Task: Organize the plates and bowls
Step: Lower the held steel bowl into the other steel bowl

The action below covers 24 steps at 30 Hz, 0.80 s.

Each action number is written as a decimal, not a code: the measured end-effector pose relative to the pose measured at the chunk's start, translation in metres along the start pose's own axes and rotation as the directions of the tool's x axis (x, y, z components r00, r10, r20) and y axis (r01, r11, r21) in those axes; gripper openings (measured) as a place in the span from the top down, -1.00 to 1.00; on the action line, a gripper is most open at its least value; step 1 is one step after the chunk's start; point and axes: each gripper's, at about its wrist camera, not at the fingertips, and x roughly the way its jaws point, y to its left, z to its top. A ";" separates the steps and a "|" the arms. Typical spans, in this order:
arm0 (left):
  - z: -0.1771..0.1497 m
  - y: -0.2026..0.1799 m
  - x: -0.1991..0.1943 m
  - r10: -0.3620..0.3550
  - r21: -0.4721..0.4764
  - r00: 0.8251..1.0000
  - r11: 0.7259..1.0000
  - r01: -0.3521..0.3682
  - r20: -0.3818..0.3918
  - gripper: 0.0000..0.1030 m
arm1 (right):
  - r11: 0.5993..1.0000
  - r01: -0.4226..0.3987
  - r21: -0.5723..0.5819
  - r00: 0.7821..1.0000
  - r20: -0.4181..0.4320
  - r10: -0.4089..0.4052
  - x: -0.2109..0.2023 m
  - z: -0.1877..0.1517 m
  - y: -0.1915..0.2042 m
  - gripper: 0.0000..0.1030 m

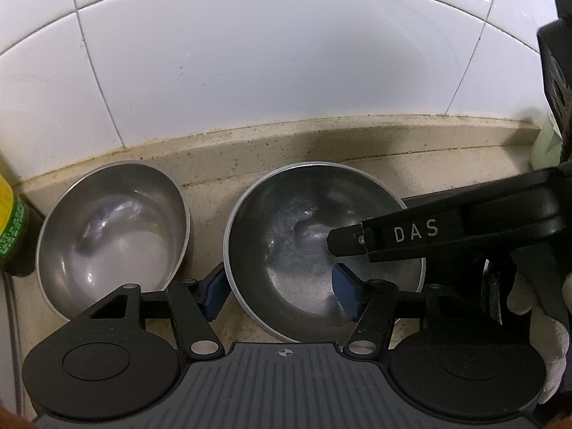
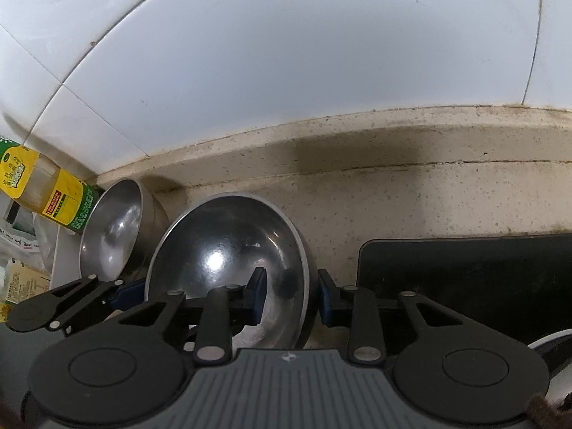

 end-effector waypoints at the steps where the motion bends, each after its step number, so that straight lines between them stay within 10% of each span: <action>1: 0.001 0.000 0.000 0.001 -0.003 1.000 1.000 -0.001 0.000 -0.31 | 1.000 -0.001 -0.002 1.000 0.001 0.001 -0.001 0.000 0.000 0.47; 24: 0.012 0.004 -0.035 0.005 -0.025 0.997 1.000 -0.003 0.079 -0.34 | 0.999 -0.051 0.003 0.997 0.064 0.051 -0.036 0.004 0.012 0.47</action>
